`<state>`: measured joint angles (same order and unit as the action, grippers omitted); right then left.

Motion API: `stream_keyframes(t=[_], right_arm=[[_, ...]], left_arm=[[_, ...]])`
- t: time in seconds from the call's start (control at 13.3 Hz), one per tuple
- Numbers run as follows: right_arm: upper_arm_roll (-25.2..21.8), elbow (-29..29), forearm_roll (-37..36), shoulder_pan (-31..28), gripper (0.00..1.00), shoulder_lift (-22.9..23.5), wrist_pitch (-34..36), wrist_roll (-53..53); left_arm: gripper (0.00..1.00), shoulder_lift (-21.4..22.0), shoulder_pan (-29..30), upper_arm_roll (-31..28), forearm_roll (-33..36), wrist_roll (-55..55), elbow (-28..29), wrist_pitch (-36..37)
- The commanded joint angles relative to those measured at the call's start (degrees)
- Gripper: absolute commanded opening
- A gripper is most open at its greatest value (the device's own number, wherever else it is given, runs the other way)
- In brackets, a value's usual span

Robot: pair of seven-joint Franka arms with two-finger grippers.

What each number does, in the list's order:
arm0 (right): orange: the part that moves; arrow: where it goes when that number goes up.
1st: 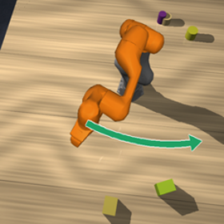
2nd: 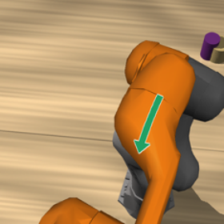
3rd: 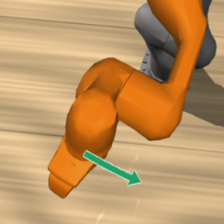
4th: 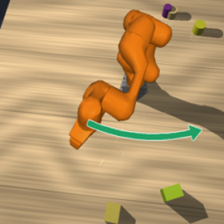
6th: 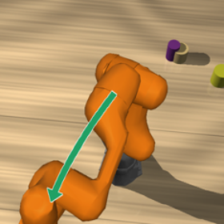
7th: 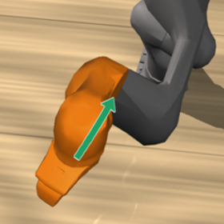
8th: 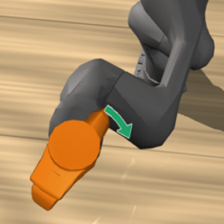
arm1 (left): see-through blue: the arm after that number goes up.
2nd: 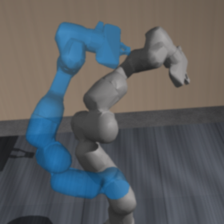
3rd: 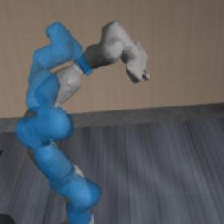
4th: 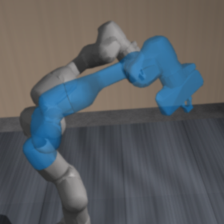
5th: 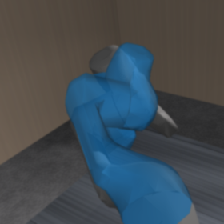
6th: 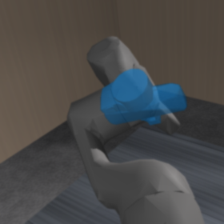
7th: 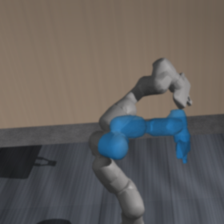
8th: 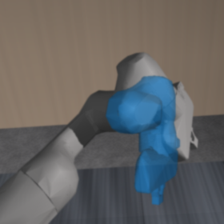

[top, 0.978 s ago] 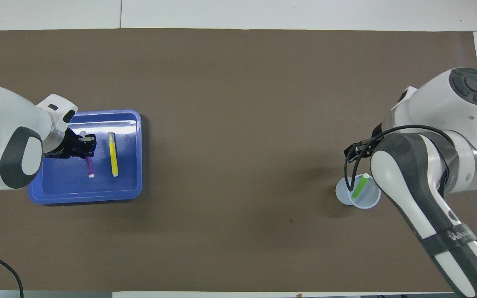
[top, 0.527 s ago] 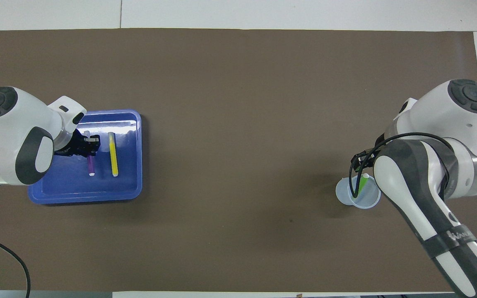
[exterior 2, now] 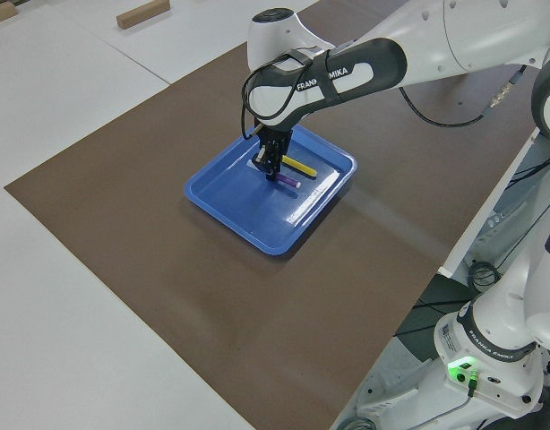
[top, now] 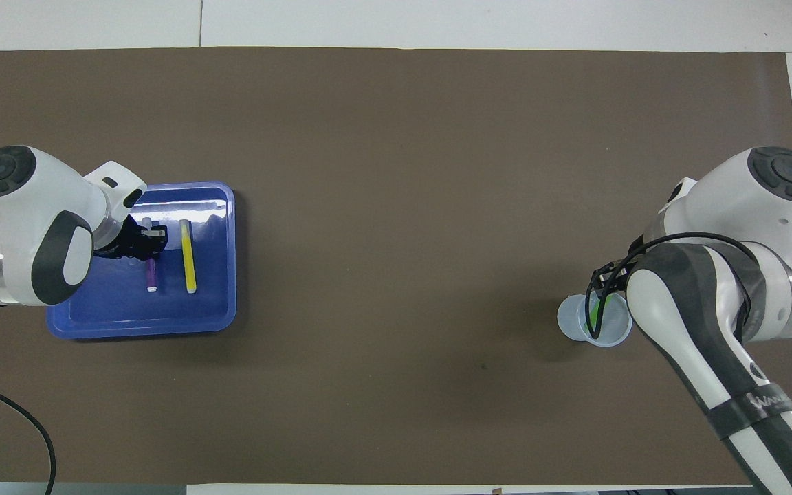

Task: Right arm passes pens to left for tray arrangement
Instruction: 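Lift the green pen toward the left gripper with the right gripper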

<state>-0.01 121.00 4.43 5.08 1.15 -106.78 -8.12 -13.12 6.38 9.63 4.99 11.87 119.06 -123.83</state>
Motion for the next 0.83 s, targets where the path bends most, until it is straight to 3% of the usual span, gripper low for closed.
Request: stream_keyframes(t=[0.0,0.15,0.53,0.75], right_arm=[[0.54,1.78,0.05,-0.33,0.45,-1.77,0.17,0.56],[0.54,2.31,0.05,-0.42,0.42,-2.12,0.08,0.39],[0.54,2.40,0.05,-0.33,0.24,-2.12,-0.09,0.74],[0.54,2.31,0.14,-0.33,0.03,-2.12,-0.18,0.82]], left_arm=[[1.00,-0.50,1.18,0.47,1.07,-0.79,-0.49,-0.45],[1.00,-0.50,1.27,0.47,0.99,-0.79,-0.58,-0.36],[1.00,-0.50,1.27,0.56,0.81,-0.88,-0.84,-0.10],[1.00,-0.59,1.36,0.47,0.72,-0.88,-0.67,-0.45]])
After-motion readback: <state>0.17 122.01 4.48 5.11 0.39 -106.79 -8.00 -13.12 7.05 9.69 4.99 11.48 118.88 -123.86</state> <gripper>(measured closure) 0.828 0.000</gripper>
